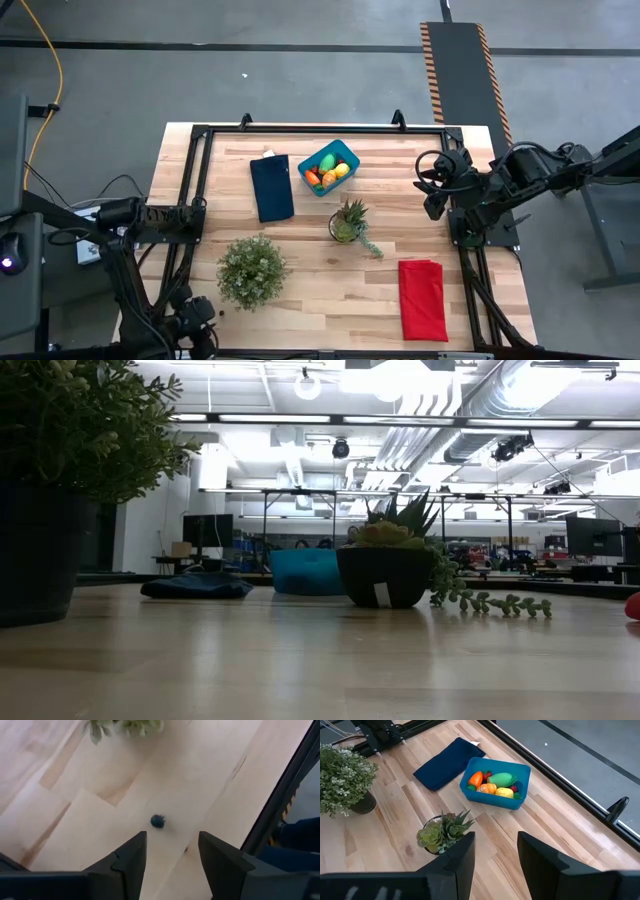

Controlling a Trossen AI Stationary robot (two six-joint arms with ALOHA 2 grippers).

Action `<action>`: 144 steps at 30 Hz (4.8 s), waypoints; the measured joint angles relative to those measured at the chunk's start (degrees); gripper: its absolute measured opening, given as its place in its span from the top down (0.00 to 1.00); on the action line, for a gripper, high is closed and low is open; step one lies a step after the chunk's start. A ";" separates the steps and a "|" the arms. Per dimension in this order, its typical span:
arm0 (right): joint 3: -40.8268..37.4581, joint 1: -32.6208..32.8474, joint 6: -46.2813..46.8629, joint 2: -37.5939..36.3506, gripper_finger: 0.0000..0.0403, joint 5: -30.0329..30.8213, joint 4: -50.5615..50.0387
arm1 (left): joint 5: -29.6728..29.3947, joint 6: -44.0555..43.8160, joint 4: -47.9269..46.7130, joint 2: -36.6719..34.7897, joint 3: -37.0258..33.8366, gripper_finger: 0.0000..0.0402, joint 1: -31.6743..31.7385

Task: Pick and placing Produce into tupperware
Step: Put the blue berry into the bin

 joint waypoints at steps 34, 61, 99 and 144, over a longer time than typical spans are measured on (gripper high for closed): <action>0.00 0.02 0.17 -0.02 0.65 0.02 0.86 | 1.21 0.98 16.09 0.25 -12.50 0.64 0.00; 0.00 0.02 -0.24 -0.02 0.65 0.04 0.83 | 2.35 3.37 16.09 0.23 -12.50 0.64 3.72; 0.00 0.00 -0.04 -0.02 0.65 0.04 0.83 | 3.30 0.90 17.41 0.20 -13.84 0.64 2.21; 0.00 0.02 -0.28 -0.02 0.65 0.25 0.81 | 2.50 -1.99 19.81 0.16 -15.43 0.86 2.21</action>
